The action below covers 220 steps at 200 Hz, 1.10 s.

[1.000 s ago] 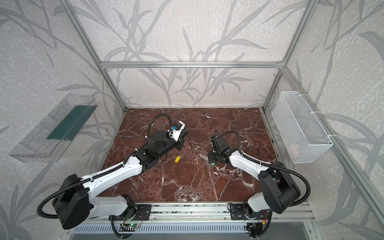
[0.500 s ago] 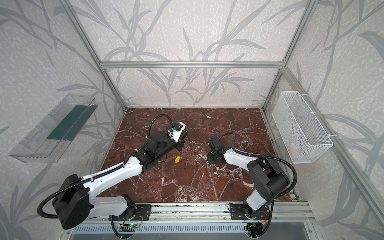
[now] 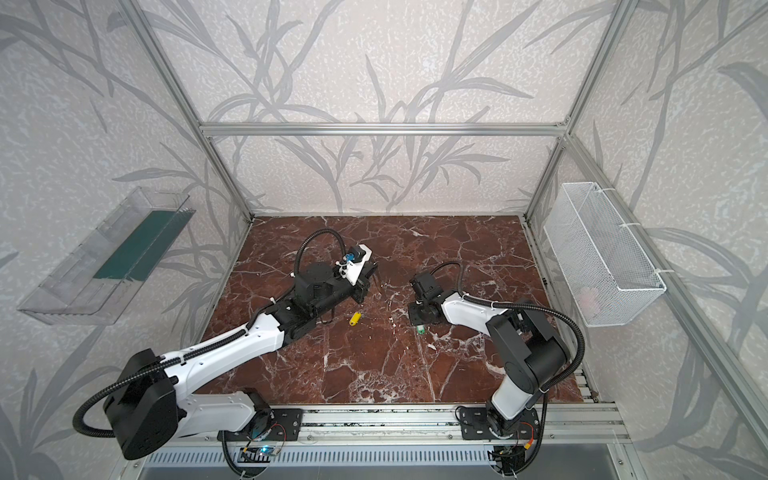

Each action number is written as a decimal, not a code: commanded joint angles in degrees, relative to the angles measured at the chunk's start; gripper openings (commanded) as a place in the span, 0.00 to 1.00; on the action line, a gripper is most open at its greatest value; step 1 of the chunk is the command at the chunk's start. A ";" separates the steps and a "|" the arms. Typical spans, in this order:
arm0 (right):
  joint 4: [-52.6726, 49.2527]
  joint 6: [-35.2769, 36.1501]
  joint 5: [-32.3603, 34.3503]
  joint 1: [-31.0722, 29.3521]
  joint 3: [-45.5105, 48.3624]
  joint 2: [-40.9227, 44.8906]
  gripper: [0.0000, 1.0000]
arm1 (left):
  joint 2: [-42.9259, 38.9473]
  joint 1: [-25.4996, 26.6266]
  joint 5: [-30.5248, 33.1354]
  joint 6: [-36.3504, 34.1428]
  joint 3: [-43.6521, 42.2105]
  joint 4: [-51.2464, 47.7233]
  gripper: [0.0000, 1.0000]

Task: Put the keys on the keyring
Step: 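Lift the green-tag key with the right gripper toward the plate's split ring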

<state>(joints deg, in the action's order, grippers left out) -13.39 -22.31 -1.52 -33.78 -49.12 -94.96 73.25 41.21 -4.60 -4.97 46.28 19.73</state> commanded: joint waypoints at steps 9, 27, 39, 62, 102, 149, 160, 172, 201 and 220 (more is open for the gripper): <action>-1.96 1.63 1.16 -0.78 -1.67 -0.03 0.08 | -1.84 0.28 -0.62 -0.65 -0.50 0.66 0.00; -2.43 1.95 1.51 -0.94 -1.68 0.28 0.08 | -1.84 0.27 -0.62 -0.49 -0.51 0.60 0.00; -2.51 2.17 1.83 -1.10 -1.62 0.58 0.05 | -1.80 0.31 -0.53 -0.47 -0.49 0.51 0.00; -2.73 2.83 2.56 -1.29 -1.60 1.56 0.00 | -1.85 0.36 -0.13 -0.39 -0.36 0.40 0.00; -2.95 7.17 3.10 -1.22 -2.27 6.46 0.00 | -2.12 0.50 0.22 -0.39 -0.50 0.14 0.00; 3.30 12.80 0.36 -1.23 -2.47 15.56 0.00 | -2.19 0.73 -0.03 -0.13 -0.78 1.05 0.00; 4.57 14.27 -1.62 -1.08 -3.00 16.99 0.00 | -2.23 0.87 -0.15 -0.22 -0.84 1.55 0.00; 5.75 15.96 -3.75 -1.07 -3.83 18.23 0.00 | -2.28 1.05 -0.35 -0.38 -0.93 2.05 0.00; 10.88 19.54 -12.25 -0.44 -4.00 20.75 0.00 | -2.21 1.24 -1.44 -0.48 -1.02 2.58 0.00; 13.35 20.21 -17.32 0.47 -4.23 21.85 0.00 | -2.23 1.53 -2.27 -0.65 -1.07 2.07 0.00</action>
<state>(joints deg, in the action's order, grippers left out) -5.39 -5.34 -9.80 -34.33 -51.81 -75.11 72.55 42.17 -5.17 -4.97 45.65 20.01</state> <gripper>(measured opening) 0.046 0.048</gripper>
